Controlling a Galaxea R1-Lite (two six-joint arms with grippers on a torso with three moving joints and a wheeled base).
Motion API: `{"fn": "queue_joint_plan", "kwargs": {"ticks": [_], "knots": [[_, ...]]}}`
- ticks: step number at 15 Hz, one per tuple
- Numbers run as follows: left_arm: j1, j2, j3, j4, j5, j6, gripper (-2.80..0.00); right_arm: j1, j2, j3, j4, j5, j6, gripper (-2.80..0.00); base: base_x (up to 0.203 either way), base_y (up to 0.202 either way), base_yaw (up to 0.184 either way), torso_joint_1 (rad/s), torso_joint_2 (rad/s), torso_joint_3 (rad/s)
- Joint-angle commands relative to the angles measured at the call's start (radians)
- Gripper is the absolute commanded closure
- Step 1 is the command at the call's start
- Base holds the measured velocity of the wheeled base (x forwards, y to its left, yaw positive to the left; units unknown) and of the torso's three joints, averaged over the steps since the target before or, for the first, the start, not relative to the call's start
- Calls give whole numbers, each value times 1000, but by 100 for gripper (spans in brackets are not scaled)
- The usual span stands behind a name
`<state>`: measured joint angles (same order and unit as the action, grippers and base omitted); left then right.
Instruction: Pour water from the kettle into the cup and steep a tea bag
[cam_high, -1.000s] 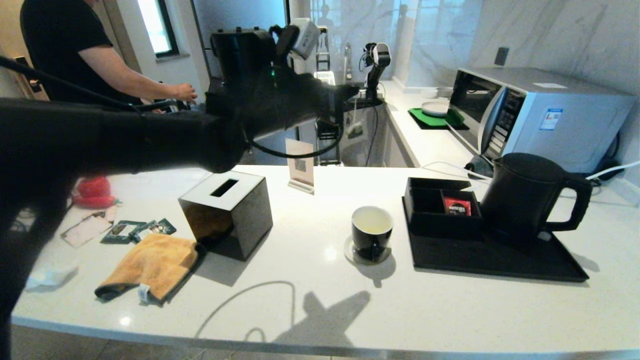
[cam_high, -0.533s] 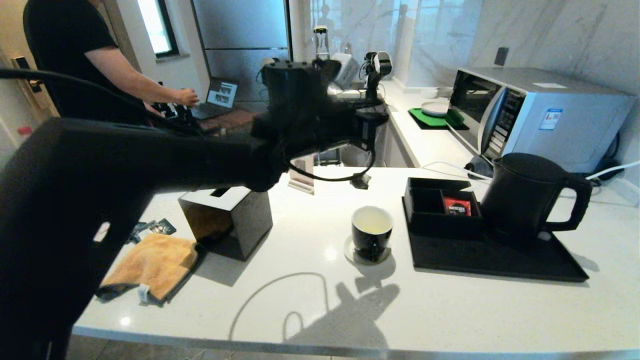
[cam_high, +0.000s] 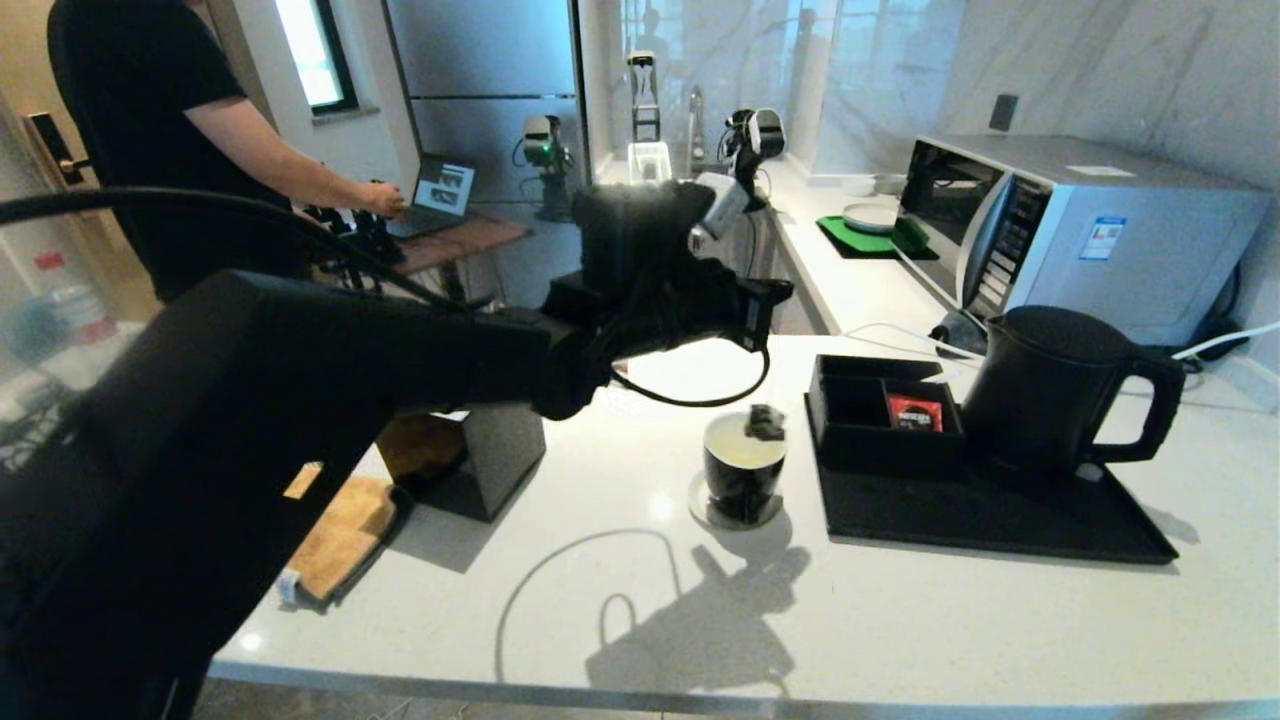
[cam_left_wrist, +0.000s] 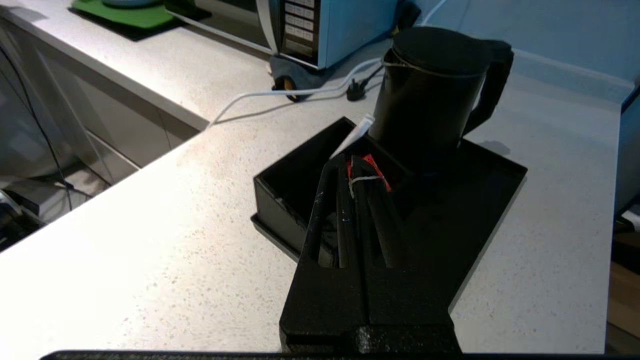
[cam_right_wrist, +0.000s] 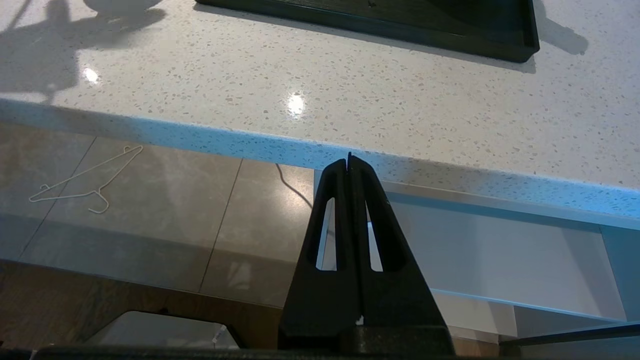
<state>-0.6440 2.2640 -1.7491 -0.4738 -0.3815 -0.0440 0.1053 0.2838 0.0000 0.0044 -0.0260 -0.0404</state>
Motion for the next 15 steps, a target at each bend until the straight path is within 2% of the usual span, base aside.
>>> {"fn": "queue_joint_plan", "kwargs": {"ticks": [1, 8, 12, 15], "knots": [[-10, 11, 19, -3, -1, 0, 0, 1, 1, 0, 0, 0, -1, 0, 0, 0, 0, 0, 0, 0], [-24, -30, 179, -35, 4, 1, 0, -1, 1, 0, 0, 0, -1, 0, 0, 0, 0, 0, 0, 0], [-36, -39, 187, -43, 26, 0, 0, 1, 0, 0, 0, 0, -1, 0, 0, 0, 0, 0, 0, 0], [-34, -66, 245, -48, 30, 0, 0, 0, 1, 0, 0, 0, -1, 0, 0, 0, 0, 0, 0, 0]]}}
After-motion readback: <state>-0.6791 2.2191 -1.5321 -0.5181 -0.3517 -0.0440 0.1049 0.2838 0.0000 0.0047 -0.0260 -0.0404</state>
